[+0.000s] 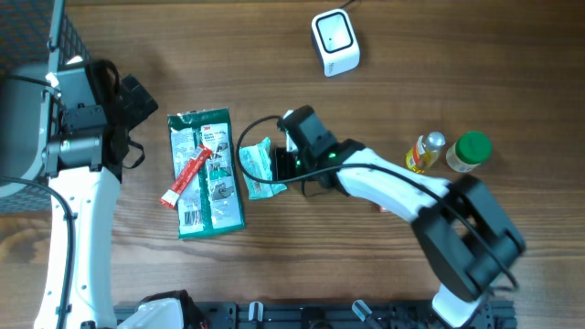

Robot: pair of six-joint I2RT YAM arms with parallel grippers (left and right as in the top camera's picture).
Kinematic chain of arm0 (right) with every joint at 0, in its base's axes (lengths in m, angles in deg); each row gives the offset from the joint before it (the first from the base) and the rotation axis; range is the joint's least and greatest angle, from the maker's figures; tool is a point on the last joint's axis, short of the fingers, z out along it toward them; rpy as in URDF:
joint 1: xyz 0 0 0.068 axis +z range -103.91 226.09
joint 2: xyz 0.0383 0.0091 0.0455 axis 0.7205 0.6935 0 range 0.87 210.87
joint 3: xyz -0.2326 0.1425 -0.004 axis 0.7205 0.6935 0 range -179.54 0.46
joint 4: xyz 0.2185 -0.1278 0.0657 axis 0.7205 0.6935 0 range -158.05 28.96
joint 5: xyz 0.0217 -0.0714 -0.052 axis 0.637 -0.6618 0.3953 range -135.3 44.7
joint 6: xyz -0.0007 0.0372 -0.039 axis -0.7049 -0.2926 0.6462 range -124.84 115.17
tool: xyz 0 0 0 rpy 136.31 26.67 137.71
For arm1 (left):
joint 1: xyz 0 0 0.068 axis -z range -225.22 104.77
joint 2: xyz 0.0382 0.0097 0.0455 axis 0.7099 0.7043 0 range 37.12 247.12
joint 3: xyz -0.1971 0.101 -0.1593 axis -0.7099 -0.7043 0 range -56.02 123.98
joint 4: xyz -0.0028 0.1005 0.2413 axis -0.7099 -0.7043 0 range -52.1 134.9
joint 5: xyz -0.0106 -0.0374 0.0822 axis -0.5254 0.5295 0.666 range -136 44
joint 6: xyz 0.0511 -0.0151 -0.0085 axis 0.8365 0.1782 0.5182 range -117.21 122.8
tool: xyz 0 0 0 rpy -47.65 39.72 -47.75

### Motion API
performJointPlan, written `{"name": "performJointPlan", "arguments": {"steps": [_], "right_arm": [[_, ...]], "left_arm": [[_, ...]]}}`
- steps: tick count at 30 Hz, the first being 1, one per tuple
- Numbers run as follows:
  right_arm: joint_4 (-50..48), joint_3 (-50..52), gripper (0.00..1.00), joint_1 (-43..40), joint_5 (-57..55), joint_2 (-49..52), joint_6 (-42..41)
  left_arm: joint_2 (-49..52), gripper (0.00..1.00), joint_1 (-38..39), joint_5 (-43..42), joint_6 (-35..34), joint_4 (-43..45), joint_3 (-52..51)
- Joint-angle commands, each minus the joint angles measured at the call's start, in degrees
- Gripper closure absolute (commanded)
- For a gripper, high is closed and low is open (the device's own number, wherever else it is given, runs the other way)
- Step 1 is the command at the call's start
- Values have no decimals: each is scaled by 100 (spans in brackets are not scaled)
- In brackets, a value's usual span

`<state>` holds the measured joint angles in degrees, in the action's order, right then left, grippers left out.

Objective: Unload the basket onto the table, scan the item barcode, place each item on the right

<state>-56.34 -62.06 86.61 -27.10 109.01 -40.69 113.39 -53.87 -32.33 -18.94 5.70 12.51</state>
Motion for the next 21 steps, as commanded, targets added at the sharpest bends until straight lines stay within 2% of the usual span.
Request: {"name": "performJointPlan", "arguments": {"steps": [1,6,14,21], "right_arm": [[107,17,96,24,286,549,-4],[229,-4,96,2,262,413,-52],[63,-66,96,57,103,-841,15],[-321,-59,96,192,439,-708,431]], "left_arm": [[-4,0,-22,31,48,15,22],[-4,0,-22,31,48,15,22],[-4,0,-22,31,48,15,20],[-4,0,-22,31,48,15,20]]}}
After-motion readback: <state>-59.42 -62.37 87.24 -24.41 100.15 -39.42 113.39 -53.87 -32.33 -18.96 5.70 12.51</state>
